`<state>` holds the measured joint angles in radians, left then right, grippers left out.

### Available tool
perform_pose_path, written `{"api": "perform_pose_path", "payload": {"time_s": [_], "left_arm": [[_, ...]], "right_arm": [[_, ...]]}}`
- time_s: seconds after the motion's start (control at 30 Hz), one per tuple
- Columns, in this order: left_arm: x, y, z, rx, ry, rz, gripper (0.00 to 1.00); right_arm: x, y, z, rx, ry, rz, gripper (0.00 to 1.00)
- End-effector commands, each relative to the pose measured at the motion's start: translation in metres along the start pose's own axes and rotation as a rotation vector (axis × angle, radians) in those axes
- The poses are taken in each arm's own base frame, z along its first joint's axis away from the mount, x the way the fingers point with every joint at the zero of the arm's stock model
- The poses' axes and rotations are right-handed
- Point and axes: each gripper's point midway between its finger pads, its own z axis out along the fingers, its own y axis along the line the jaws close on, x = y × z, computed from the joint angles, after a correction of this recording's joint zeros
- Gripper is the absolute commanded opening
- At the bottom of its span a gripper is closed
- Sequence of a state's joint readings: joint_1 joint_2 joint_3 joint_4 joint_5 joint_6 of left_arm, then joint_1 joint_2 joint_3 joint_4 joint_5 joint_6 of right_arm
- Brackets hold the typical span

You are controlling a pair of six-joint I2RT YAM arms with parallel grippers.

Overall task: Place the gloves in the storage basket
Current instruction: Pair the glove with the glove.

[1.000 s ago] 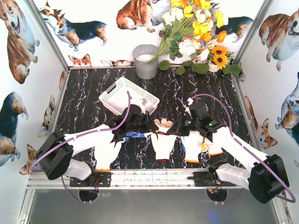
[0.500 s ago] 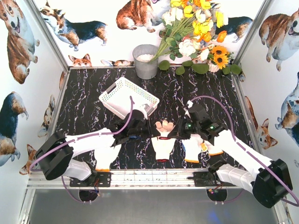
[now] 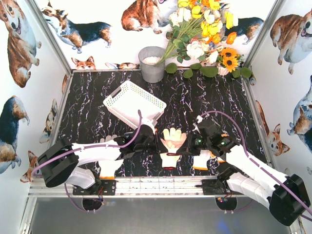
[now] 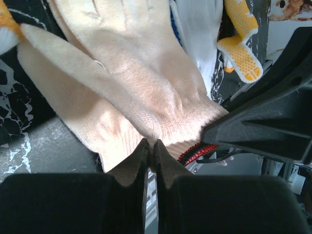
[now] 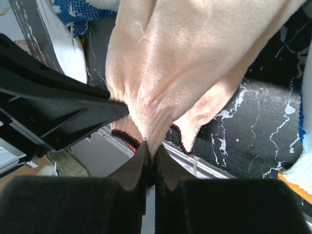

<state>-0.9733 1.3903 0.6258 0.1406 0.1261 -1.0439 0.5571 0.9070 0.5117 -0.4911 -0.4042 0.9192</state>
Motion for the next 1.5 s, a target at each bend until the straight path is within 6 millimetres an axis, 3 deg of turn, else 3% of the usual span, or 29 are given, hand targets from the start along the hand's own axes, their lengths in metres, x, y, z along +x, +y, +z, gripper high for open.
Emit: {"api": "perform_pose_path", "payload": {"time_s": [0.0, 0.27, 0.47, 0.67, 0.8, 0.9, 1.07, 1.27, 1.47], "left_arm": [[0.006, 0.032, 0.0, -0.102, -0.013, -0.012, 0.0], [0.04, 0.057, -0.002, -0.156, 0.025, -0.048, 0.0], [0.051, 0.054, 0.004, -0.132, 0.062, -0.052, 0.07], [0.046, 0.055, -0.001, -0.146, 0.04, -0.04, 0.31], [0.042, 0.055, -0.009, -0.152, 0.015, -0.04, 0.38], [0.041, 0.049, -0.013, -0.127, 0.011, -0.042, 0.43], [0.047, 0.034, -0.015, -0.06, 0.045, -0.037, 0.52], [0.058, 0.032, -0.009, -0.02, 0.086, -0.052, 0.53], [0.063, 0.031, -0.003, 0.0, 0.104, -0.073, 0.54]], "right_arm": [[0.002, 0.011, 0.0, -0.031, 0.001, -0.031, 0.0], [0.024, 0.004, 0.013, 0.032, 0.032, -0.027, 0.0], [0.036, -0.004, 0.023, 0.033, 0.053, 0.017, 0.02], [0.044, -0.005, 0.017, 0.043, 0.078, 0.002, 0.34], [0.037, -0.002, 0.001, 0.063, 0.026, -0.021, 0.51], [0.033, -0.001, -0.007, 0.06, -0.008, -0.025, 0.59], [0.032, -0.011, -0.005, 0.093, -0.025, -0.011, 0.56], [0.033, -0.006, 0.001, 0.062, -0.013, 0.004, 0.4], [0.038, -0.014, 0.003, 0.076, -0.004, 0.02, 0.32]]}}
